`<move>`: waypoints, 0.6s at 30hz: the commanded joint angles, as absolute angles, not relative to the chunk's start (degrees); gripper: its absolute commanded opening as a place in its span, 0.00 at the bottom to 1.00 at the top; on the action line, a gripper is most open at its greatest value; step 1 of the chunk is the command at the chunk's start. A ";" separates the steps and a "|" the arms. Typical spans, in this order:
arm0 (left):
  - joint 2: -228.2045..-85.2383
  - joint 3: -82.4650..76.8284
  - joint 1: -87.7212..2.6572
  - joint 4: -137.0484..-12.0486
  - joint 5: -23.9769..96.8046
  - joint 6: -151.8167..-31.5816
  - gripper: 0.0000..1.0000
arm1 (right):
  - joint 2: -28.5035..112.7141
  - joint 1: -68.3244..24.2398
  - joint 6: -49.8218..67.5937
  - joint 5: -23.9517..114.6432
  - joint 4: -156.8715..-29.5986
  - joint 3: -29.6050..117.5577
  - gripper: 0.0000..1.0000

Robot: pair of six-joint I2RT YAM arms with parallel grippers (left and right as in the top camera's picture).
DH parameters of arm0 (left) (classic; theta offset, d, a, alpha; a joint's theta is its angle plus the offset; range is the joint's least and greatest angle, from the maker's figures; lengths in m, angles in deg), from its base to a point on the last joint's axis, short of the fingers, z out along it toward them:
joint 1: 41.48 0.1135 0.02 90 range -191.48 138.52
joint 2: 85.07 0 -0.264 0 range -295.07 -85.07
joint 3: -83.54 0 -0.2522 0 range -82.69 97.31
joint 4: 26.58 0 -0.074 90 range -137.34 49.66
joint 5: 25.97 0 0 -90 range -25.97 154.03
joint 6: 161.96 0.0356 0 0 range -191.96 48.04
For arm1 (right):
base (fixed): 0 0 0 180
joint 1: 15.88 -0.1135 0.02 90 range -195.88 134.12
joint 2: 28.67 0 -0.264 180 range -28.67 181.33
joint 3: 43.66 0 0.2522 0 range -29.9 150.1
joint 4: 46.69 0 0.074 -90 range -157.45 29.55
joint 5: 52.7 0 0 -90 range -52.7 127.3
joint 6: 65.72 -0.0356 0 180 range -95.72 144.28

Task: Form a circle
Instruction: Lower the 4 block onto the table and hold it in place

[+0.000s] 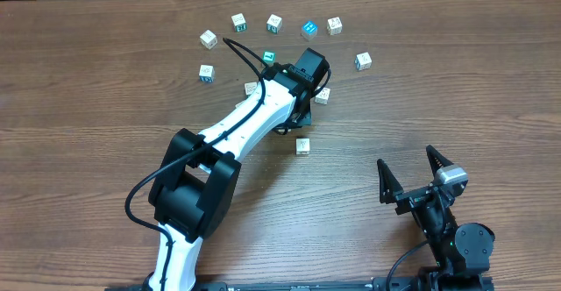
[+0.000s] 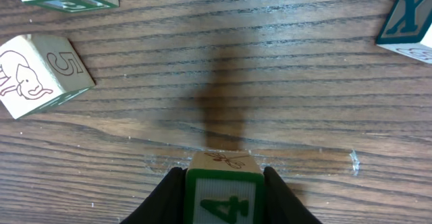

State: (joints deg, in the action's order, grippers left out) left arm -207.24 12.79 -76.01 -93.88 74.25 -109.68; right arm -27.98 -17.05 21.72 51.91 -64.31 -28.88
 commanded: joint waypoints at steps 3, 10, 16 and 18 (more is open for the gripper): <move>-209.87 12.26 -76.07 -93.18 75.60 -110.55 0.27 | -28.50 -16.87 21.98 51.48 -64.00 -29.45 1.00; -210.24 12.26 -76.07 -93.20 75.60 -110.55 0.36 | -28.50 -16.87 22.00 51.48 -64.00 -29.45 1.00; -210.24 12.26 -76.07 -93.66 75.34 -110.55 0.44 | -28.50 -16.87 22.00 51.48 -64.00 -29.45 1.00; -210.24 12.26 -76.07 -93.79 75.34 -110.55 0.46 | -28.50 -16.87 21.98 51.48 -64.00 -29.45 1.00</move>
